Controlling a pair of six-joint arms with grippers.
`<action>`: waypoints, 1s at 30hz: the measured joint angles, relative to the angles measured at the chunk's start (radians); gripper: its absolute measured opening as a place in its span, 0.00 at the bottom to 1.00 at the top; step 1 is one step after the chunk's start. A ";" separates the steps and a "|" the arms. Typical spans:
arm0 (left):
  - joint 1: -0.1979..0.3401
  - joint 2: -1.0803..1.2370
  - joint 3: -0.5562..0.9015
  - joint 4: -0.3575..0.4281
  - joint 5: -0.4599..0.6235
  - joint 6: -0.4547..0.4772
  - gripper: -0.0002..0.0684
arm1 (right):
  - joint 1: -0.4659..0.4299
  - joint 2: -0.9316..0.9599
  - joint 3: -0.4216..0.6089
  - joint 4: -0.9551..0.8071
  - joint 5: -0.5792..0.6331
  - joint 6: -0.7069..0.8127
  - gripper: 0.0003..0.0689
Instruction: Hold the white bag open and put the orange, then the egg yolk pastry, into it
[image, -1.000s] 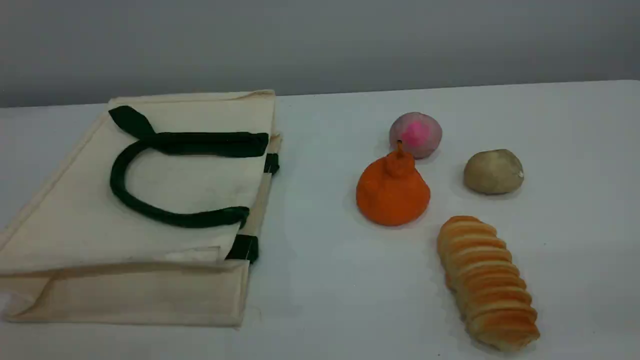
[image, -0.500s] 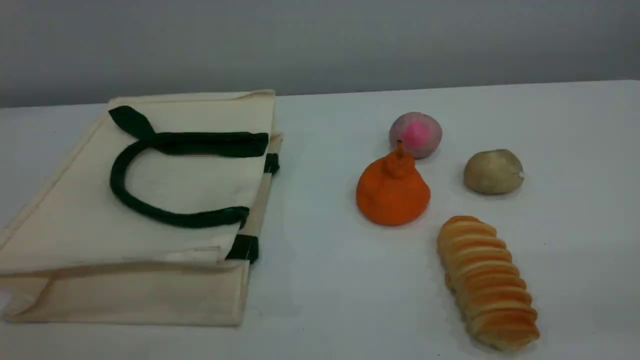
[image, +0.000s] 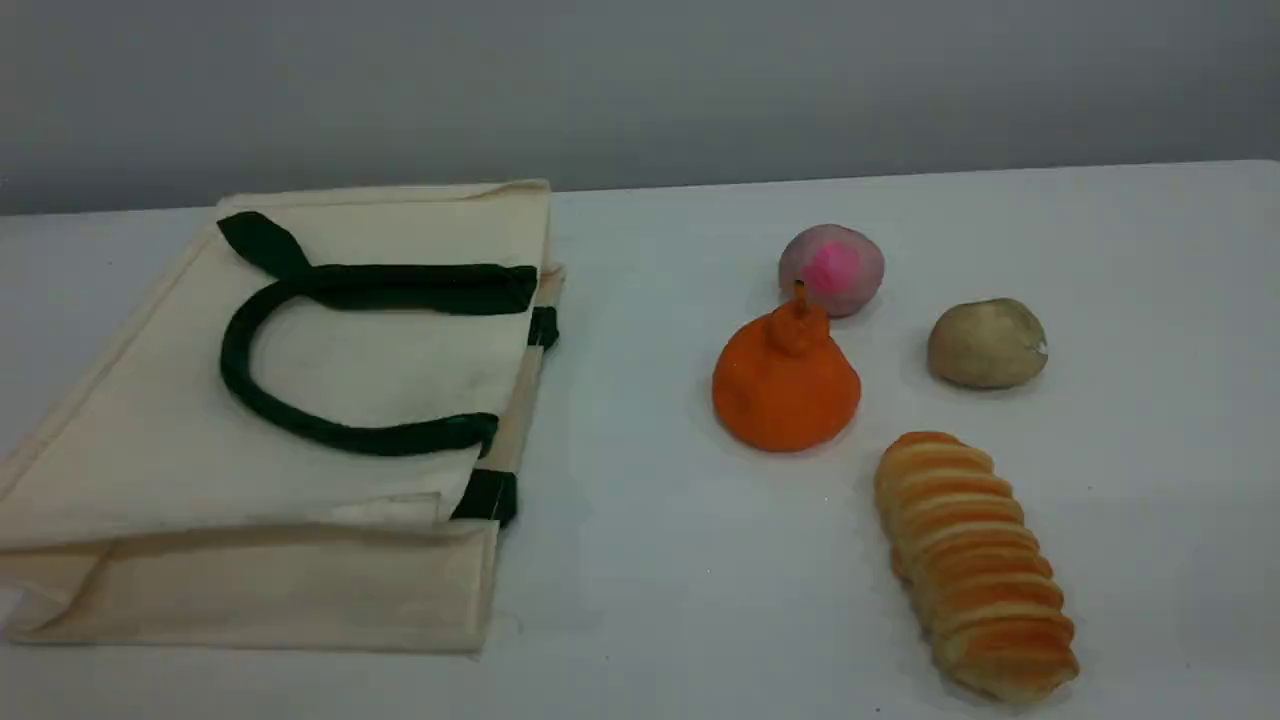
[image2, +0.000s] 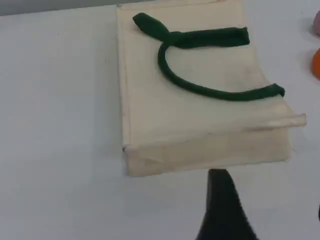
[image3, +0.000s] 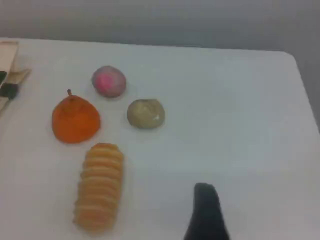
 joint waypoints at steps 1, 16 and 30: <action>0.000 0.000 0.000 0.000 0.000 0.000 0.59 | 0.000 0.000 0.000 0.000 0.000 0.000 0.66; 0.000 0.000 0.000 -0.001 -0.003 0.000 0.59 | 0.000 0.000 0.000 0.002 0.000 0.000 0.66; 0.000 0.263 -0.197 -0.090 -0.162 0.005 0.59 | 0.000 0.158 -0.101 0.098 -0.191 -0.087 0.66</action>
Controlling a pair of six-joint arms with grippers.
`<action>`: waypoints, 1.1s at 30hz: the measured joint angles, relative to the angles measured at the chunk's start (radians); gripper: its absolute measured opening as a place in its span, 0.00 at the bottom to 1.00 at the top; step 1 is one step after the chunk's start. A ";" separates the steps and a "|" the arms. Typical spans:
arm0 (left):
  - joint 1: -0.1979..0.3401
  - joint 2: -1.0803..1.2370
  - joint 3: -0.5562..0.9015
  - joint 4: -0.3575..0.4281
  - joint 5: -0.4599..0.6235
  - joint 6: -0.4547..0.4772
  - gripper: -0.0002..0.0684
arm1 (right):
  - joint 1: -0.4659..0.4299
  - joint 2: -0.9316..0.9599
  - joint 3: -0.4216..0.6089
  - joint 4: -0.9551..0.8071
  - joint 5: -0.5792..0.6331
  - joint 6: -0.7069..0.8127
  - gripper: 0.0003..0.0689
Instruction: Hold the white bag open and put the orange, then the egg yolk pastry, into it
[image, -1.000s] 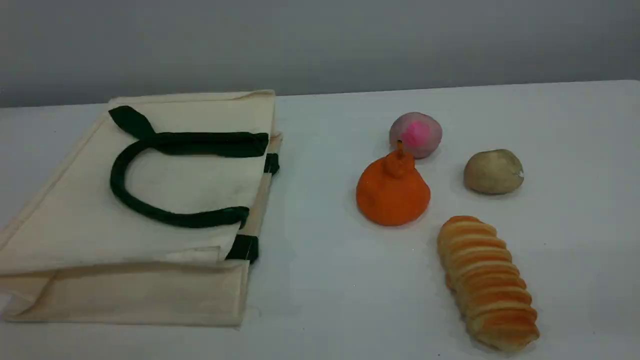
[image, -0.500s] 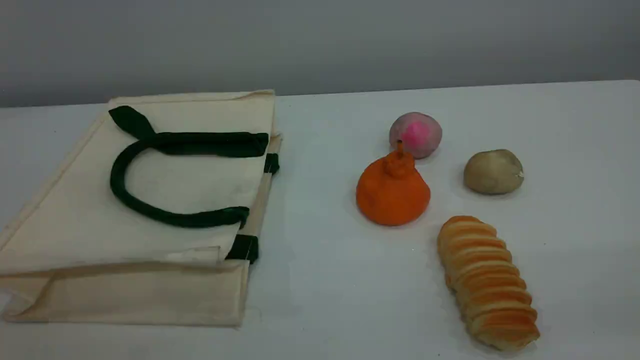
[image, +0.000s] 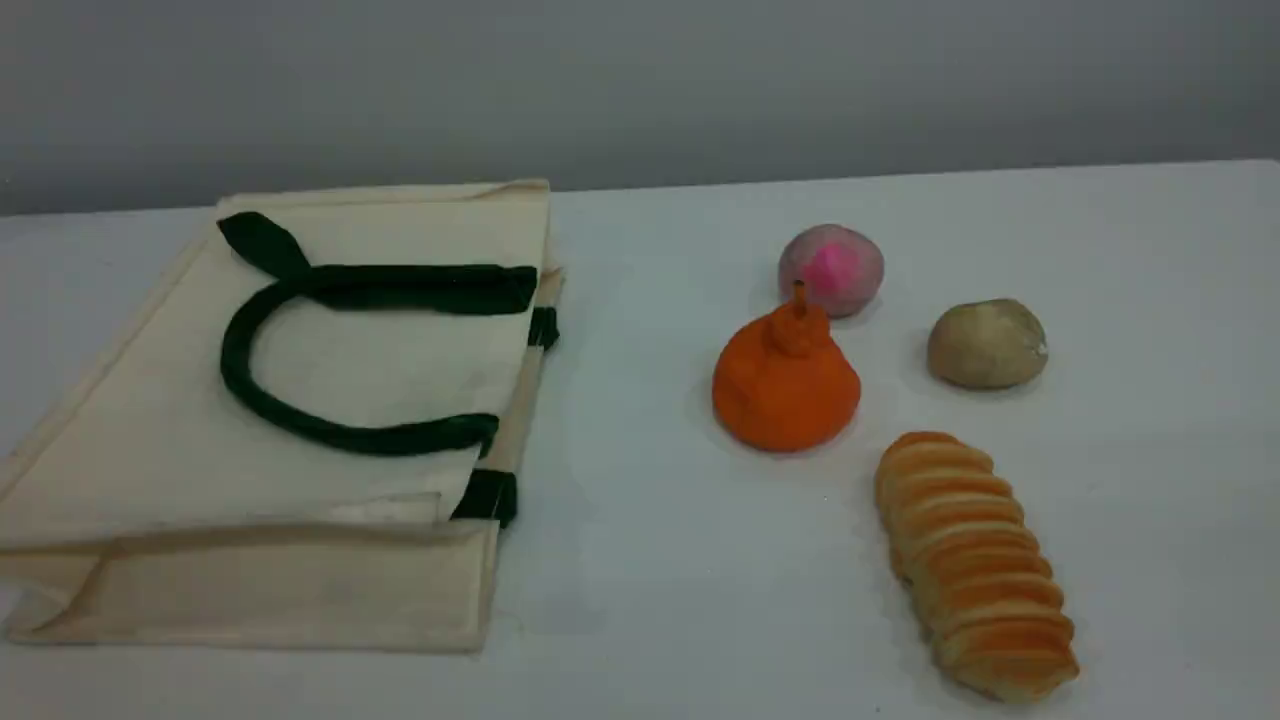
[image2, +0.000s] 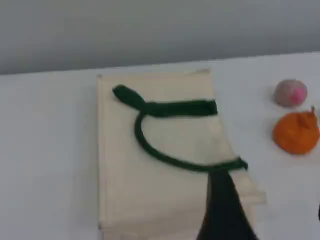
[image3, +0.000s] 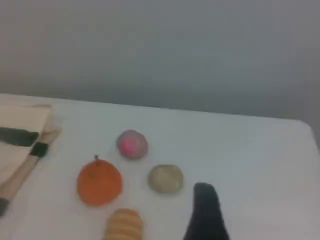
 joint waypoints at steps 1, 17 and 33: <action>0.000 0.037 -0.010 0.000 -0.025 -0.003 0.59 | 0.000 0.033 -0.001 0.015 -0.022 -0.017 0.66; 0.000 0.797 -0.107 0.083 -0.355 -0.111 0.59 | 0.000 0.570 -0.001 0.409 -0.242 -0.203 0.66; 0.000 1.224 -0.233 0.111 -0.449 -0.122 0.59 | 0.000 0.766 -0.001 0.641 -0.409 -0.310 0.66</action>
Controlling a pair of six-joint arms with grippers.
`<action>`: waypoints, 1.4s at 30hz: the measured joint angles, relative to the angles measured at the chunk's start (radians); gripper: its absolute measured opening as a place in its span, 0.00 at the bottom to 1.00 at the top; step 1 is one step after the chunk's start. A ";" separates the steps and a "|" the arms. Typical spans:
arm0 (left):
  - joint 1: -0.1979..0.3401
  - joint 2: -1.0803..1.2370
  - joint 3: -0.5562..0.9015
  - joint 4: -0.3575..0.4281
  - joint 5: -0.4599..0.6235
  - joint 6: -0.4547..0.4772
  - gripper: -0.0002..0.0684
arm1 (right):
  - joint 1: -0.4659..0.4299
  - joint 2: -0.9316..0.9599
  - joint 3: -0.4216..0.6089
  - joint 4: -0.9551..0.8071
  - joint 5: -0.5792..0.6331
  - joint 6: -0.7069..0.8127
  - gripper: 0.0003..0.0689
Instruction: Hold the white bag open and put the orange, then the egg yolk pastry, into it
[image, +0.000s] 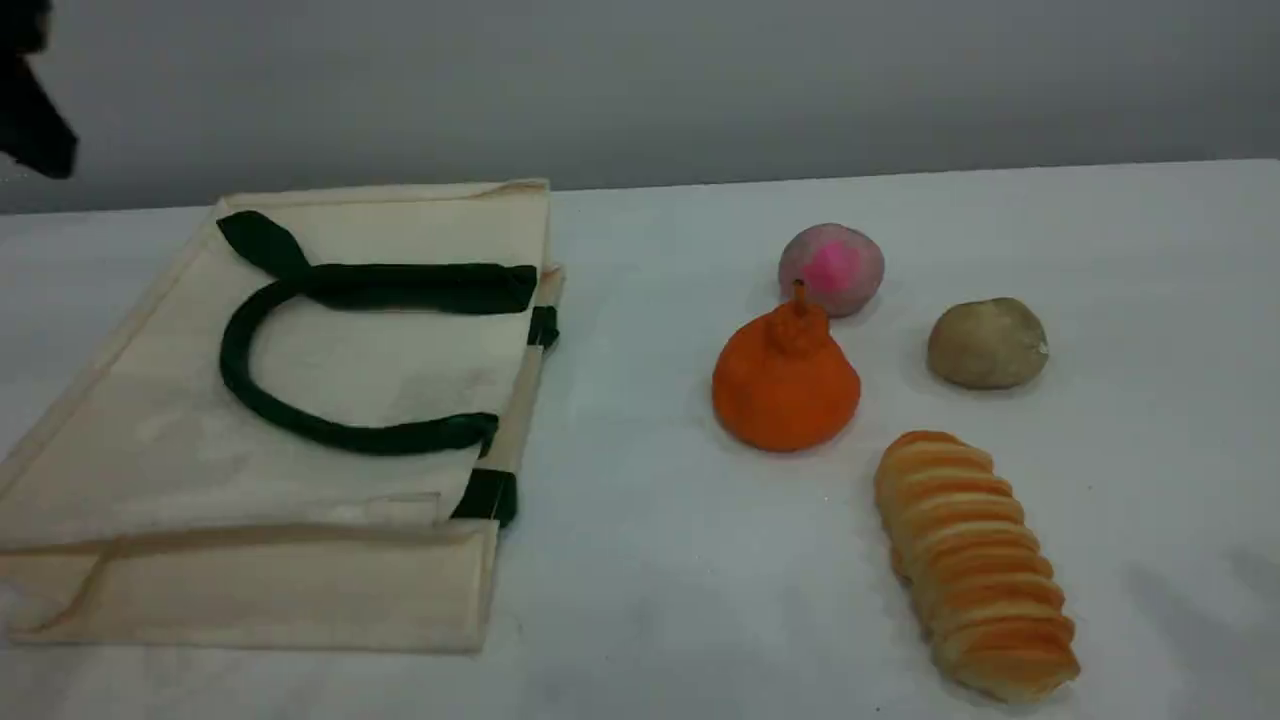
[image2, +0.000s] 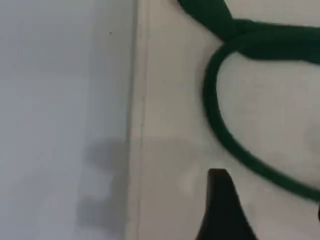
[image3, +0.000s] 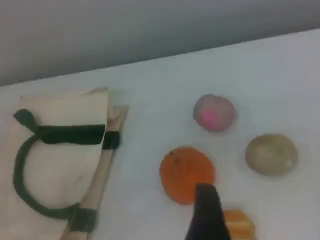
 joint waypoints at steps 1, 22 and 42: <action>0.000 0.029 -0.021 -0.009 0.001 -0.009 0.59 | 0.000 0.014 0.000 0.025 -0.002 -0.019 0.66; -0.015 0.479 -0.239 -0.029 -0.018 -0.009 0.59 | 0.000 0.124 0.000 0.264 -0.020 -0.265 0.66; -0.031 0.646 -0.321 0.006 -0.052 -0.009 0.59 | 0.000 0.124 0.000 0.261 -0.026 -0.265 0.66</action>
